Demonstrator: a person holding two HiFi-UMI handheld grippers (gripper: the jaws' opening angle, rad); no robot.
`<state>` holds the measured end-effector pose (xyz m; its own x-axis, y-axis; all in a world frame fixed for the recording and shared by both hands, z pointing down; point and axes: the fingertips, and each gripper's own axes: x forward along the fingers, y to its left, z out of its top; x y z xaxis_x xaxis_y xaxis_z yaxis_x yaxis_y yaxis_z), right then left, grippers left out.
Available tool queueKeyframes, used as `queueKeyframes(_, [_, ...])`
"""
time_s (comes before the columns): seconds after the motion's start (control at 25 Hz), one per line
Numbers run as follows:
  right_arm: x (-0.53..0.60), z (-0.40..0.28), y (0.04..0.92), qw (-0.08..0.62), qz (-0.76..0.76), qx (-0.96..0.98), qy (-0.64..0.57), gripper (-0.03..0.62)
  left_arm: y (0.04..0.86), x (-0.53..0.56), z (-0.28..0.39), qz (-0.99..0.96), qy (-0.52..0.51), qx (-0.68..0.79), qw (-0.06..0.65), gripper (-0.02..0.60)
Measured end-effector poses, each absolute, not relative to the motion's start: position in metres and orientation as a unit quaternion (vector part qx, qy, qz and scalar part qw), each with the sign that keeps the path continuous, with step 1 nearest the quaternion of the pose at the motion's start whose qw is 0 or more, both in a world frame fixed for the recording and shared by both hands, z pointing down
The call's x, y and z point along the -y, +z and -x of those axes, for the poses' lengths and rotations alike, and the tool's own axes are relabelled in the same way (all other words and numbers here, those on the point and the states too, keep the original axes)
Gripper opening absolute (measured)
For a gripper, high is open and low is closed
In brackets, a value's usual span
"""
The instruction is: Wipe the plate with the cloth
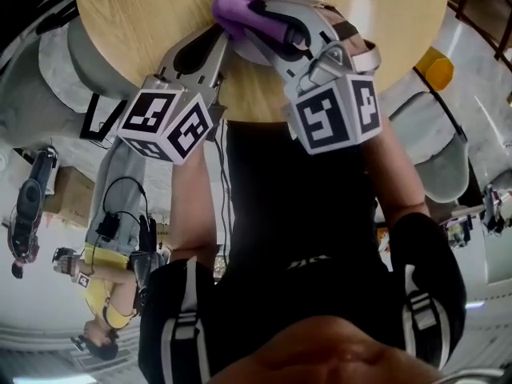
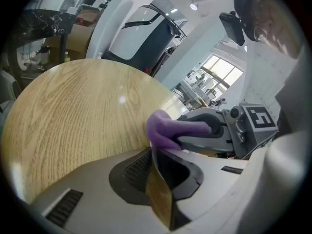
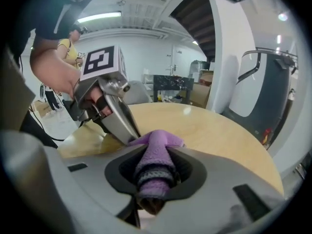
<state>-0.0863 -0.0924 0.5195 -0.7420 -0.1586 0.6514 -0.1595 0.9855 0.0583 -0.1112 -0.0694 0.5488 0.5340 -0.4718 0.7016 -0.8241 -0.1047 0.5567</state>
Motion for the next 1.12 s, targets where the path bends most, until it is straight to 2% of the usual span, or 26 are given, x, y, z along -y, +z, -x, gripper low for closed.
queueKeyframes(0.32, [0.093, 0.072, 0.529, 0.377, -0.085, 0.922, -0.004, 0.097, 0.548, 0.07, 0.115, -0.728, 0.186, 0.449, 0.484, 0.037])
queueKeyframes(0.8, [0.112, -0.008, 0.527, 0.432, -0.125, 0.893, 0.011, 0.095, 0.551, 0.072, 0.113, -0.729, 0.189, 0.449, 0.482, 0.035])
queueKeyframes(0.96, [0.109, 0.019, 0.51, 0.388, -0.138, 0.911, 0.018, 0.095, 0.551, 0.073, 0.111, -0.73, 0.191, 0.448, 0.479, 0.036])
queueKeyframes(1.12, [0.091, 0.072, 0.514, 0.362, -0.089, 0.928, 0.009, 0.095, 0.547, 0.073, 0.113, -0.73, 0.192, 0.449, 0.478, 0.036])
